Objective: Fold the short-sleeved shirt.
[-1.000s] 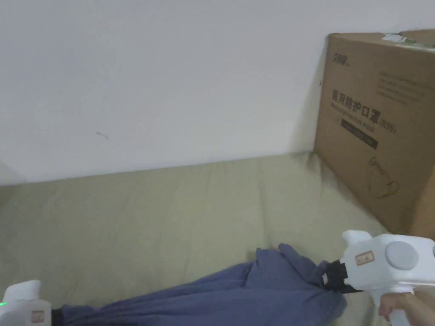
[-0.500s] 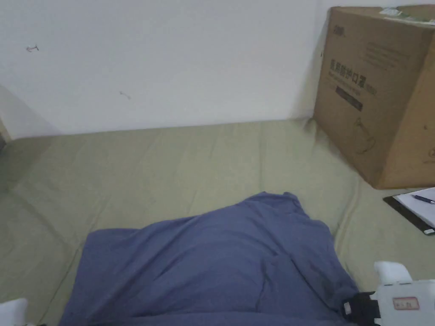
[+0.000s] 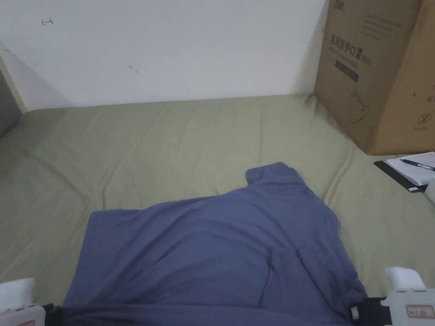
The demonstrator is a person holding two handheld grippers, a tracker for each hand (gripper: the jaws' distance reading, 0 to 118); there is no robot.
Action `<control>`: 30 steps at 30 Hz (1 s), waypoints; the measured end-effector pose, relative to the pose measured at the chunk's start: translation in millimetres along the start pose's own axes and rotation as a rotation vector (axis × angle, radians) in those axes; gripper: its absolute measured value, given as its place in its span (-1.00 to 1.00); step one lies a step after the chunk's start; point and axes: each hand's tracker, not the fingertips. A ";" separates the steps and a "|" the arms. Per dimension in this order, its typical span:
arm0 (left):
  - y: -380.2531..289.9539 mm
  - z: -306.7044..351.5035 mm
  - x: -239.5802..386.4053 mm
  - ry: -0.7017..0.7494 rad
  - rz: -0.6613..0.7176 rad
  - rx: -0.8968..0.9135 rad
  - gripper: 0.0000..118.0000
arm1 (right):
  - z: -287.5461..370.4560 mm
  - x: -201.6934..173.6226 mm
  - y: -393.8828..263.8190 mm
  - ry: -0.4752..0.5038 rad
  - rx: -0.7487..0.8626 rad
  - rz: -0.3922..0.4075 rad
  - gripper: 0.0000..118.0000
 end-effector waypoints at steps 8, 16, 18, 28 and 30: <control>-7.2 32.2 -13.5 -0.116 0.145 0.043 0.90 | 26.8 -13.4 2.5 -0.081 0.090 0.065 0.71; -34.6 95.8 3.7 -0.171 0.183 0.159 -0.92 | 64.0 -50.2 -9.5 0.022 0.256 0.104 -1.00; -43.1 91.5 9.2 -0.106 0.148 0.101 -0.99 | 62.5 -56.0 -11.4 0.043 0.248 0.111 -1.00; -27.0 47.3 -12.9 -0.099 0.223 0.043 -0.90 | 31.1 -60.7 0.2 0.016 0.193 0.168 -1.00; -15.5 34.2 -20.3 -0.090 0.259 0.034 -0.10 | 26.1 -59.0 0.0 0.008 0.174 0.166 -1.00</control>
